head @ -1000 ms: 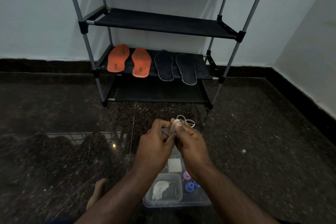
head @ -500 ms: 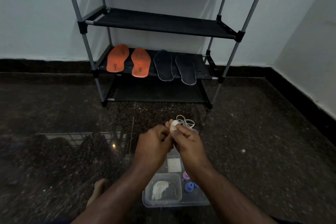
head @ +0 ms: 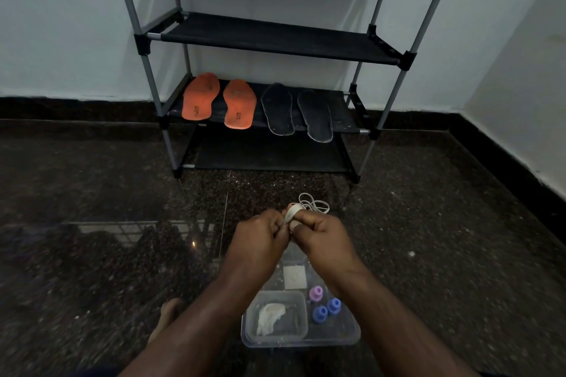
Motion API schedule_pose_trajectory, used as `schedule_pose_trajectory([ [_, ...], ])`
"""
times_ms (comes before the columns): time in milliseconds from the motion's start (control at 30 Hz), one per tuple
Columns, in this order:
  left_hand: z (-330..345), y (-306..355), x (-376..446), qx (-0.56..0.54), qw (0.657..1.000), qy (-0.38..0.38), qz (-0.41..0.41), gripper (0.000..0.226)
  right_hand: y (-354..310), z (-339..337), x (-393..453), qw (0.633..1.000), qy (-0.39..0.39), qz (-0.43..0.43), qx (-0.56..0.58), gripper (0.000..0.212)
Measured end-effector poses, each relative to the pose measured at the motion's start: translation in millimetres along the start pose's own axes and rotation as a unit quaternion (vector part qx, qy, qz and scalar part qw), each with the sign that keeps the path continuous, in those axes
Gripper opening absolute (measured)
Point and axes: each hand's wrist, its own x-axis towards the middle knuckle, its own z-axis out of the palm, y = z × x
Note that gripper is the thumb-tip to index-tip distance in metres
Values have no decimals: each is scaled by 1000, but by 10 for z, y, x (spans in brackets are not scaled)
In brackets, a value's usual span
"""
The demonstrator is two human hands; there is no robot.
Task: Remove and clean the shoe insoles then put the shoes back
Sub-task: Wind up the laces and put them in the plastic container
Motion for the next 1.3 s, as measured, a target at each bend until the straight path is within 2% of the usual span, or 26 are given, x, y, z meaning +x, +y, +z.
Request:
schedule_pose_trajectory([
  [133,2,-53,15,12,1000,3,5,14,30,-25,0,999,12,8,-52,13],
  [200,-42,-112,36,10,1000,20,-15,16,26,-79,0,999,25,40,-14,11],
  [300,-68,-185,83,-110,990,30,-84,17,-2,-177,11,991,70,97,68,14],
  [367,-25,-151,89,-218,967,19,-134,13,12,-188,-8,984,85,119,103,17],
  [467,57,-95,85,-322,930,0,-176,10,57,-93,-39,963,30,160,213,27],
  [567,89,-88,66,-352,917,-11,-187,9,79,-19,-33,952,0,155,264,28],
  [733,96,-22,33,-408,889,-40,-202,11,140,-1,-6,964,55,117,231,19],
  [867,115,-52,26,-357,913,-58,-190,11,148,-37,26,970,85,98,204,14],
  [967,118,-111,24,-366,907,-58,-198,9,167,-54,59,977,80,89,174,17],
  [1167,38,-139,51,-359,903,-113,-208,19,165,-89,72,992,42,58,104,22],
  [1300,-45,-115,87,-389,893,-95,-206,31,209,-85,83,997,8,60,52,18],
])
